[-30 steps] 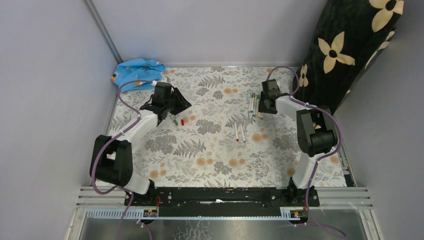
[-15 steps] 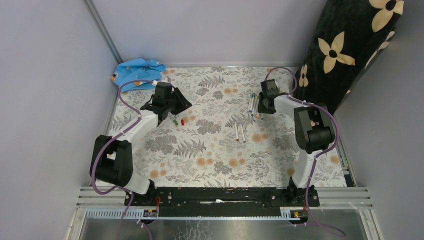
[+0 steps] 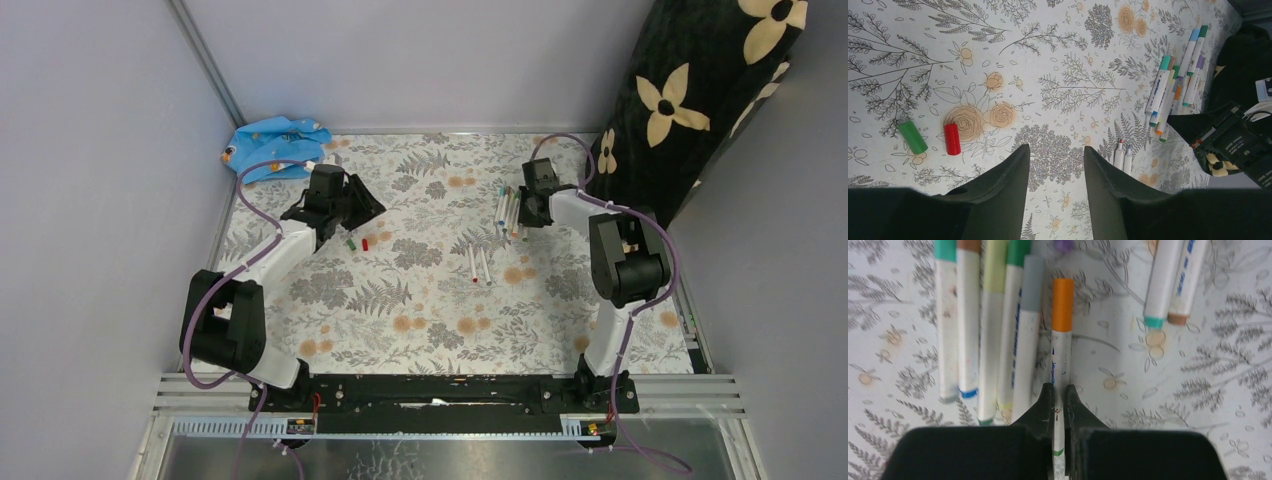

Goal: Open the pen caps

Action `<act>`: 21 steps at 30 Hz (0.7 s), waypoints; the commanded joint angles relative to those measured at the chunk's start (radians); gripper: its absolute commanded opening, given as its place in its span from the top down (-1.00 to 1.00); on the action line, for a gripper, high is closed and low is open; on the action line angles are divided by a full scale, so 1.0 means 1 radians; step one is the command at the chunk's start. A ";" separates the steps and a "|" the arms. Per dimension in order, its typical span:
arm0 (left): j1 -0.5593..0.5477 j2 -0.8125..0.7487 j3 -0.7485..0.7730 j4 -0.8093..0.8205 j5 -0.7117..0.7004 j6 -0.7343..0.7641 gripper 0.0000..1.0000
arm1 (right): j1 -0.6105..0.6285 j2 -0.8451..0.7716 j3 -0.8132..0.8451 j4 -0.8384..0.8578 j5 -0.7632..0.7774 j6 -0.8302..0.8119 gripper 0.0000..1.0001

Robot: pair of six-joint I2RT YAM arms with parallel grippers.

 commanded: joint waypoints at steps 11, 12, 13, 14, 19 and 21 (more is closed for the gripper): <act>-0.004 -0.085 -0.059 0.194 0.227 -0.029 -0.26 | 0.083 -0.350 -0.094 -0.162 -0.120 -0.004 1.00; -0.005 -0.090 -0.070 0.209 0.244 -0.035 -0.27 | 0.100 -0.367 -0.097 -0.168 -0.141 -0.001 1.00; -0.005 -0.097 -0.079 0.221 0.260 -0.043 -0.27 | 0.117 -0.387 -0.103 -0.168 -0.159 0.006 1.00; -0.005 -0.103 -0.087 0.233 0.274 -0.047 -0.28 | 0.140 -0.405 -0.106 -0.167 -0.174 0.011 1.00; -0.016 -0.126 -0.093 0.255 0.332 -0.049 -0.30 | 0.272 -0.454 -0.079 -0.172 -0.235 0.035 1.00; -0.023 -0.133 -0.086 0.255 0.344 -0.050 -0.31 | 0.326 -0.455 -0.055 -0.170 -0.253 0.050 1.00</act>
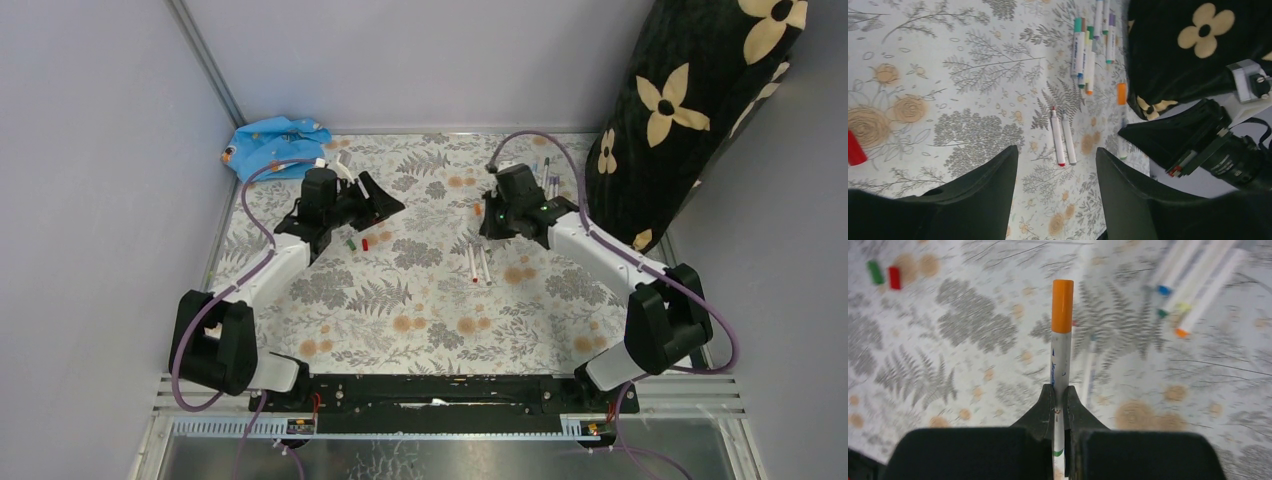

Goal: Open the pen caps

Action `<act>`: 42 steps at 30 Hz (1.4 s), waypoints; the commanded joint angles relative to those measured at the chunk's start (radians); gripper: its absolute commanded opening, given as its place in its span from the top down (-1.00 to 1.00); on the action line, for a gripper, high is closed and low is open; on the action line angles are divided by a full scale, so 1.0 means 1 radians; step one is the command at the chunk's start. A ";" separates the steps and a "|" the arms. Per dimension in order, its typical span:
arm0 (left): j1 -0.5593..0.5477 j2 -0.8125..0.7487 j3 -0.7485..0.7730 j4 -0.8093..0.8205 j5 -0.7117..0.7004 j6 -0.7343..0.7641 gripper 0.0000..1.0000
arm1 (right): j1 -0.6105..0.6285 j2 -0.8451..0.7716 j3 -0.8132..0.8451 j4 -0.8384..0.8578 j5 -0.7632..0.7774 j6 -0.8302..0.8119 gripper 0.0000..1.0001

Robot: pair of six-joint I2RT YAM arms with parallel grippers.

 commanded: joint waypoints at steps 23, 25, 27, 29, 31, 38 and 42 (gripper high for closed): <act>-0.070 -0.037 0.002 0.049 0.059 -0.020 -0.30 | 0.413 0.155 0.321 -0.012 0.001 0.077 1.00; -0.070 -0.040 -0.001 0.043 0.058 -0.017 -0.30 | 0.415 0.157 0.328 -0.012 0.006 0.076 1.00; -0.069 -0.041 -0.003 0.036 0.049 -0.012 -0.30 | 0.414 0.156 0.333 -0.014 0.007 0.076 1.00; -0.069 -0.042 -0.005 0.036 0.047 -0.011 -0.30 | 0.415 0.154 0.336 -0.014 0.006 0.074 1.00; -0.070 -0.038 -0.005 0.040 0.047 -0.015 -0.30 | 0.416 0.152 0.338 -0.013 0.007 0.073 1.00; -0.071 -0.031 -0.007 0.034 0.031 -0.014 -0.30 | 0.418 0.144 0.343 -0.018 0.007 0.069 1.00; -0.069 -0.026 -0.004 0.033 0.020 -0.016 -0.32 | 0.422 0.135 0.335 -0.015 0.005 0.068 1.00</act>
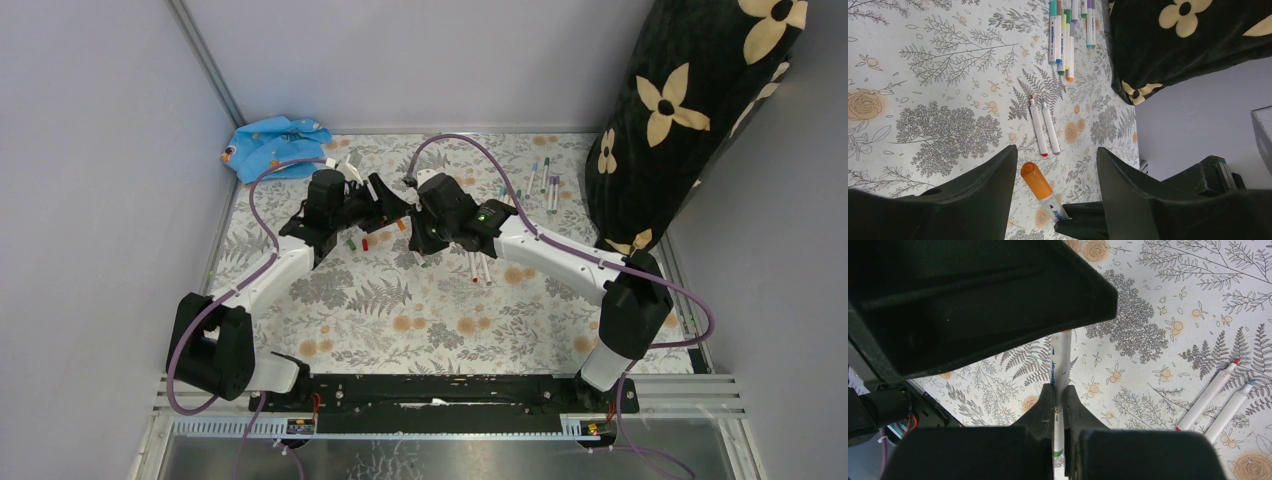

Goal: Open the pen caps

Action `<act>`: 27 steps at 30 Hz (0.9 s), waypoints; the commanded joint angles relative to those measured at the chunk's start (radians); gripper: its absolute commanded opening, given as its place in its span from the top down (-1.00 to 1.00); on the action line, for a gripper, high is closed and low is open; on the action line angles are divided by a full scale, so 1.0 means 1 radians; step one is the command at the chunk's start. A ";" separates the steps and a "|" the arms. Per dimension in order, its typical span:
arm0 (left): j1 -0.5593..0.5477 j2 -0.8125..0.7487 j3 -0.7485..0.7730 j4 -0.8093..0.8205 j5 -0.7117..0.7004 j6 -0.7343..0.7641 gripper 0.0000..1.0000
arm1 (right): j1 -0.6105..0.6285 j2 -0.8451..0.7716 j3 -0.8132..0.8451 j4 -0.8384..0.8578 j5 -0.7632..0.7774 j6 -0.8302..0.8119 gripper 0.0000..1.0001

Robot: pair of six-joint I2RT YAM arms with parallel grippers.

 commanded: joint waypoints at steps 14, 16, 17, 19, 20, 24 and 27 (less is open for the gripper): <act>-0.003 -0.013 -0.016 0.012 -0.019 0.001 -0.34 | 0.017 -0.027 0.054 0.077 0.045 0.000 1.00; -0.004 -0.015 -0.017 0.015 -0.018 -0.003 -0.34 | 0.017 -0.022 0.057 0.083 0.045 0.000 1.00; -0.003 -0.015 -0.016 0.017 -0.018 -0.006 -0.33 | 0.017 -0.019 0.058 0.084 0.045 0.000 1.00; -0.005 -0.016 -0.016 0.023 -0.017 -0.012 -0.31 | 0.019 -0.017 0.058 0.092 0.042 0.000 1.00; -0.005 -0.016 -0.017 0.026 -0.015 -0.017 -0.30 | 0.018 -0.015 0.057 0.095 0.042 0.000 1.00; -0.004 -0.015 -0.017 0.036 -0.013 -0.032 -0.22 | 0.019 -0.005 0.063 0.099 0.040 -0.001 1.00; -0.005 -0.016 -0.019 0.039 -0.012 -0.042 -0.13 | 0.019 0.001 0.059 0.108 0.040 -0.001 1.00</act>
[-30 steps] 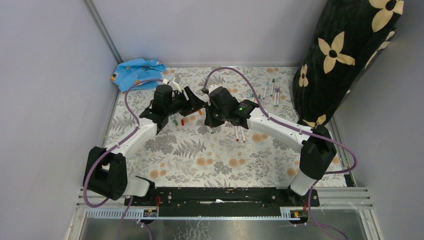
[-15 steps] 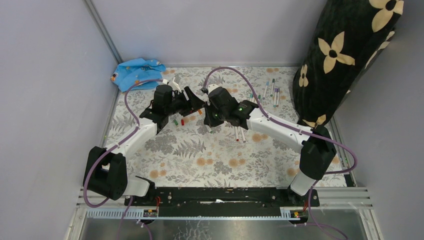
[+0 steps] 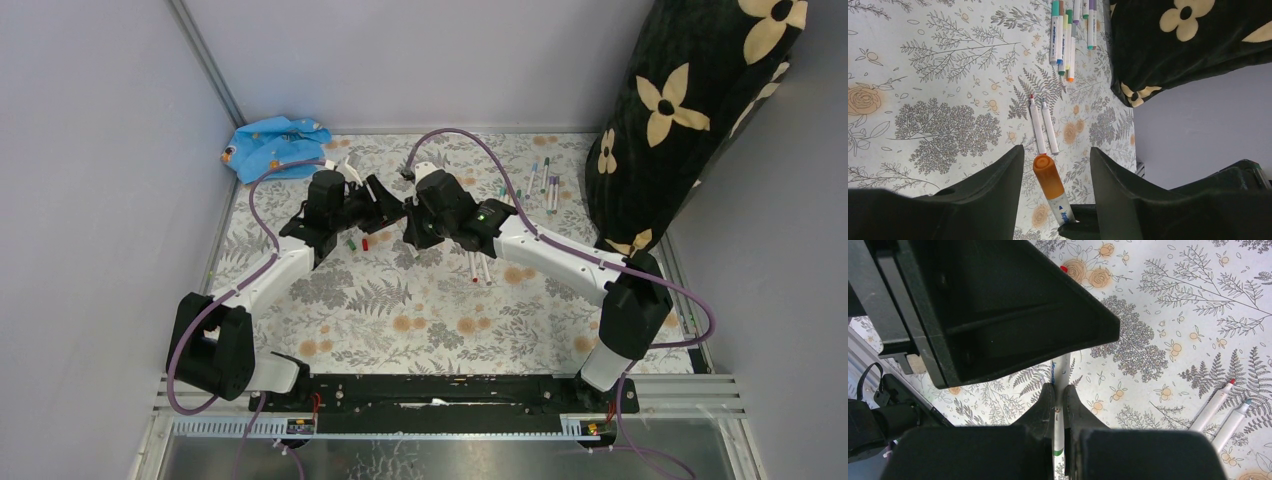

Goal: Open the pen caps

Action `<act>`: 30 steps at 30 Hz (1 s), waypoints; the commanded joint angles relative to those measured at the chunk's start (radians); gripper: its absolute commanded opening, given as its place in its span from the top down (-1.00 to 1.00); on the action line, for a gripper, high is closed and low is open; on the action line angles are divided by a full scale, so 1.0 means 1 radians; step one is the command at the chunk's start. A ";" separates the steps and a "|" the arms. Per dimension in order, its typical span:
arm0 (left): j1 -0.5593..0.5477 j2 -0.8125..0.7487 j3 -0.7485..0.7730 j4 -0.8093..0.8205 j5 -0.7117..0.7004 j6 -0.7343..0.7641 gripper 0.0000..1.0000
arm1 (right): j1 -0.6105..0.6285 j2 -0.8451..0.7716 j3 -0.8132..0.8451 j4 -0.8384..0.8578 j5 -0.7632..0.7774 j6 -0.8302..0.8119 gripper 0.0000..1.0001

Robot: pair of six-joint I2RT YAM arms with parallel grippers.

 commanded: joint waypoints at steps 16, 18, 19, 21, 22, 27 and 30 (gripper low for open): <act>-0.004 -0.018 -0.008 0.035 -0.008 -0.031 0.66 | 0.010 0.013 0.041 0.052 0.022 -0.011 1.00; -0.004 -0.017 -0.004 0.027 -0.012 -0.029 0.87 | 0.010 0.011 0.036 0.055 0.025 -0.012 1.00; -0.004 -0.018 -0.003 0.019 -0.019 -0.026 0.99 | 0.010 0.009 0.031 0.058 0.028 -0.014 1.00; -0.003 -0.020 -0.001 0.010 -0.030 -0.024 1.00 | 0.010 -0.001 0.019 0.070 0.028 -0.019 1.00; -0.004 -0.021 -0.001 0.008 -0.032 -0.023 1.00 | 0.010 -0.005 0.012 0.077 0.026 -0.020 1.00; -0.004 -0.015 0.006 0.005 -0.023 -0.042 1.00 | 0.011 -0.009 0.008 0.104 0.023 -0.030 0.61; -0.004 -0.013 0.002 0.025 -0.004 -0.062 1.00 | 0.010 0.004 0.023 0.101 0.019 -0.039 0.45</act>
